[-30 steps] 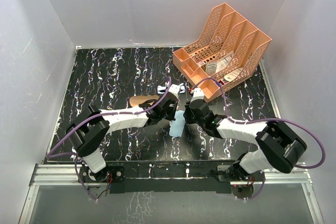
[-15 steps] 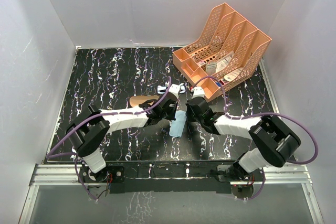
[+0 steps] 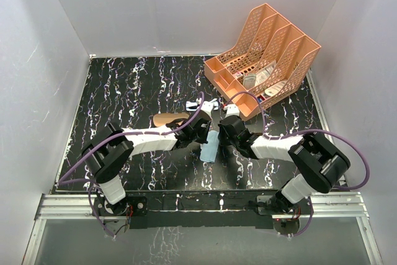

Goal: Organize the sunglasses
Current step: Adjust the glasses cleaning cloth at the center of the board.

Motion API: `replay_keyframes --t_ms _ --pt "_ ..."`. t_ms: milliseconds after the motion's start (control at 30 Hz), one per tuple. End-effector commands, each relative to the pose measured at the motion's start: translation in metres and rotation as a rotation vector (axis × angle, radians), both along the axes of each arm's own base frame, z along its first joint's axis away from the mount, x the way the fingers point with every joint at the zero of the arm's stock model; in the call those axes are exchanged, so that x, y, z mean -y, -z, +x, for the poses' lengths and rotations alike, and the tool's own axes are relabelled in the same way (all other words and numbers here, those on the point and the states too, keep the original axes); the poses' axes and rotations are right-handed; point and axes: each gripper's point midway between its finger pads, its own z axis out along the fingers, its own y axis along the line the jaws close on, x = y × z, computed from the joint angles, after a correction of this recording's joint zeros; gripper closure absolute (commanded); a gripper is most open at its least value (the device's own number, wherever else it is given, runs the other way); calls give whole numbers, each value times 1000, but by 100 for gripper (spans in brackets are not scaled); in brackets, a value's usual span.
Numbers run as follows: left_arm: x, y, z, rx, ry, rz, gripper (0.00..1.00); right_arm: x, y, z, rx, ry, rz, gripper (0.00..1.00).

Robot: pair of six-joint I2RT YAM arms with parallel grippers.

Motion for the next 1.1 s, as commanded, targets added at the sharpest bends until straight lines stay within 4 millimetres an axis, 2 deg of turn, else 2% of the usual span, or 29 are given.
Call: replay_keyframes --t_ms 0,233,367,467,700,1067 --pt "5 -3 1 5 15 -9 100 -12 -9 10 37 -11 53 97" --pt "12 7 4 -2 25 -9 100 -11 -2 5 18 -18 54 97" --pt "17 20 6 -17 25 -5 100 -9 -1 3 14 -16 48 97" --pt "19 21 9 -5 16 -13 100 -7 -1 2 14 -15 46 97" --pt "19 7 17 29 8 -2 100 -6 2 -1 6 -17 45 97" --pt "8 -9 21 73 -23 15 100 -8 2 1 6 -20 46 97"
